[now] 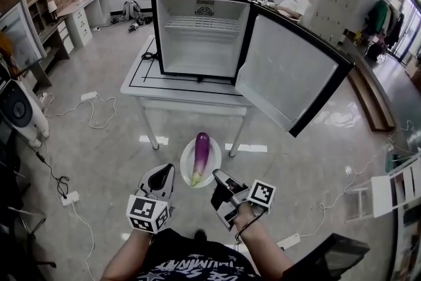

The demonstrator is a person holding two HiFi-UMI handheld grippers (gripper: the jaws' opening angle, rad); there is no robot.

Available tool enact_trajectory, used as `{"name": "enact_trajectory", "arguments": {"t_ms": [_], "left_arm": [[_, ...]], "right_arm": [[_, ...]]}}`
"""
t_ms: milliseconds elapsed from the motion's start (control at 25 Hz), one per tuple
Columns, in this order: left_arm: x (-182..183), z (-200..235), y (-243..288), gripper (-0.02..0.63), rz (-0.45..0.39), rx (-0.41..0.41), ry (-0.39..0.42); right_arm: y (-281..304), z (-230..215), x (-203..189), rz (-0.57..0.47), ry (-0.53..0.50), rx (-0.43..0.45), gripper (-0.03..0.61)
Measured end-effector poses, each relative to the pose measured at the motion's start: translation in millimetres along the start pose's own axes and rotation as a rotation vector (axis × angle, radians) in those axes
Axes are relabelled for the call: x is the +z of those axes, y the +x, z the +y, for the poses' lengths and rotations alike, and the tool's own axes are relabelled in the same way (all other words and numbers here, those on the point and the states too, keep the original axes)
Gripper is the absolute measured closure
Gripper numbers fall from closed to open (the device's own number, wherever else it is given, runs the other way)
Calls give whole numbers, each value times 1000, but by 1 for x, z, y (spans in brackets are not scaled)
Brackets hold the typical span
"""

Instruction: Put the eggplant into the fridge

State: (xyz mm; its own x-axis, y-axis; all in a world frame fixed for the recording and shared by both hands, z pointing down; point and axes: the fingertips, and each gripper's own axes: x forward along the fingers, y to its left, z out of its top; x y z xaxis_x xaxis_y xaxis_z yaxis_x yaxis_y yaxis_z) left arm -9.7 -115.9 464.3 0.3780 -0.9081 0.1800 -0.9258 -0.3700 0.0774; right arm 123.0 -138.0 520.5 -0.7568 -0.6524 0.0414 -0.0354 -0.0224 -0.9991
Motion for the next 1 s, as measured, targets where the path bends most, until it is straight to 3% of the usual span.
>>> {"name": "enact_trajectory", "arguments": {"t_ms": [360,1000], "left_arm": [[-4,14,13,604,13,23,-21],[17,80,110,604,4,-104,-4]], "right_arm": [[12,-6,18,-3,14,-11,551],[94,-6,68,-121,10,-17,552]]}}
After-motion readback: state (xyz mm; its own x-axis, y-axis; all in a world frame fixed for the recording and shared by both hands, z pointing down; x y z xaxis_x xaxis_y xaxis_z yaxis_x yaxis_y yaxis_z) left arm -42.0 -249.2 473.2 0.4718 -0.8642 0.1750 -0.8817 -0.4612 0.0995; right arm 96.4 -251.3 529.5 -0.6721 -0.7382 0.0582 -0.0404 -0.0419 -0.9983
